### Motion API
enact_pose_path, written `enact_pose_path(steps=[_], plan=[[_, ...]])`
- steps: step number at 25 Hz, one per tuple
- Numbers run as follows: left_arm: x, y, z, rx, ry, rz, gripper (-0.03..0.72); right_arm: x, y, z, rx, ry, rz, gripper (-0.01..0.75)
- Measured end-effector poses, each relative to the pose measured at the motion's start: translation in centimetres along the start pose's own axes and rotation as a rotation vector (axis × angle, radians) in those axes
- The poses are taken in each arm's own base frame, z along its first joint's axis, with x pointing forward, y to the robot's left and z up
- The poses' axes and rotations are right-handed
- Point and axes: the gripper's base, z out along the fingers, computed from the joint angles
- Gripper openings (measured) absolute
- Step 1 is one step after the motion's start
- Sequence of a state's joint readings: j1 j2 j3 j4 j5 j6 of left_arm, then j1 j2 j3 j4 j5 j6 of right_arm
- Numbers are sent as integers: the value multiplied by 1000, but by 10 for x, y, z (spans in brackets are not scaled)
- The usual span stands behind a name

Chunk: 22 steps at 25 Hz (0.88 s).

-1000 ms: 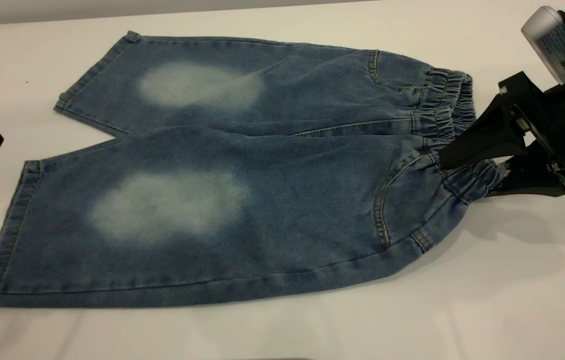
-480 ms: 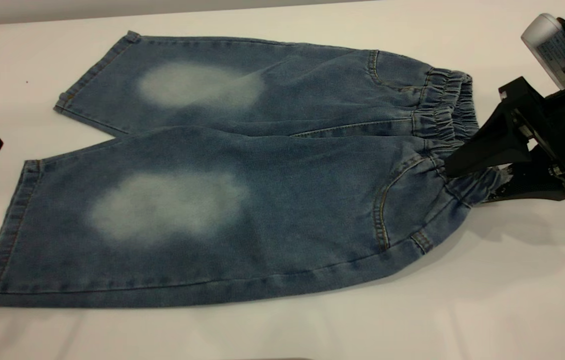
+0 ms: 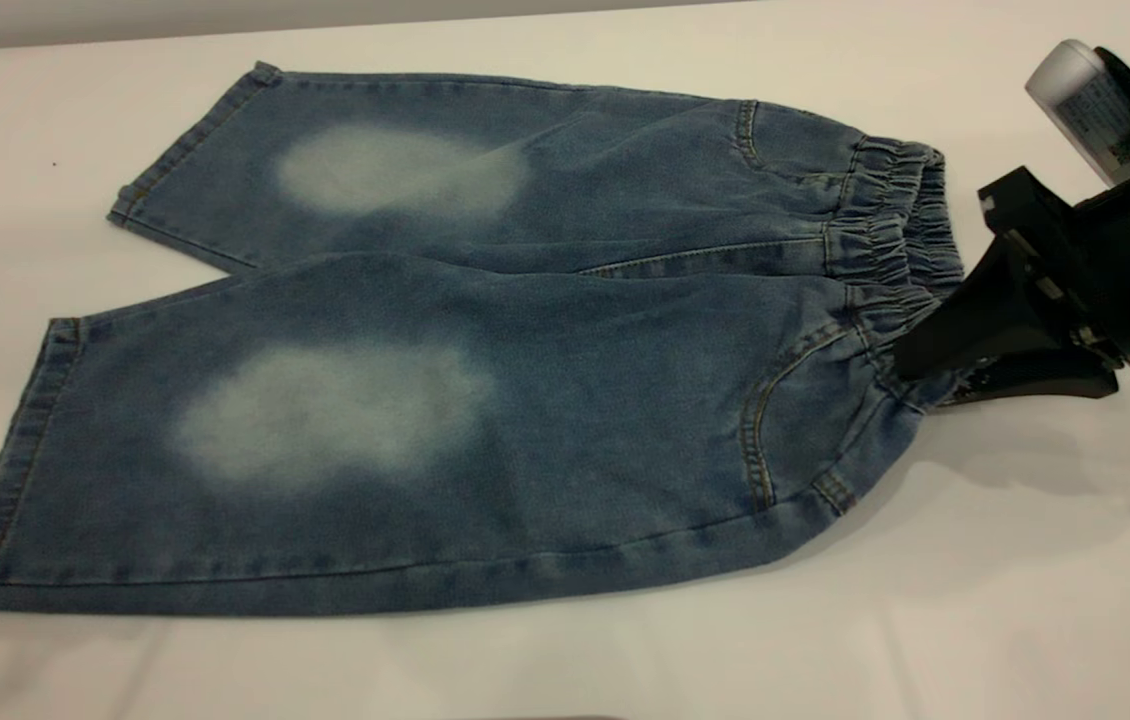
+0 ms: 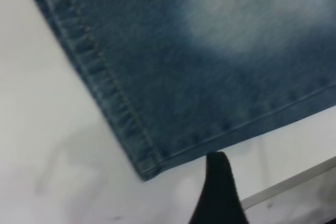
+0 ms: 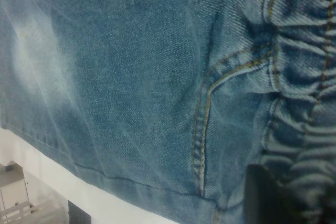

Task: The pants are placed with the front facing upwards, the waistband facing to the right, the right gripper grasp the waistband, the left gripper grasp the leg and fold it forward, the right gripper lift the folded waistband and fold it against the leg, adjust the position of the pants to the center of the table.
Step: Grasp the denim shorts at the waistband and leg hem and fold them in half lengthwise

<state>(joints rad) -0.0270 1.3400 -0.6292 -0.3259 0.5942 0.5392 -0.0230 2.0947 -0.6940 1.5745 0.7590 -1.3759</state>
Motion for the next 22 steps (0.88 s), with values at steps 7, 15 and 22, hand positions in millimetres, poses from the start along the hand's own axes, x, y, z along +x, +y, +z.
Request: enact_pose_path(steps=[7,15,22], plan=[[9,10,17,-62,130,94,484,0,1,1,0,2,-13,34],[43,14,43,-128,185,233,484,0,1,1,-8,1,-16,34],[50,18,70,-156,133,310,484,0,1,1,-9,-3,-14,37]])
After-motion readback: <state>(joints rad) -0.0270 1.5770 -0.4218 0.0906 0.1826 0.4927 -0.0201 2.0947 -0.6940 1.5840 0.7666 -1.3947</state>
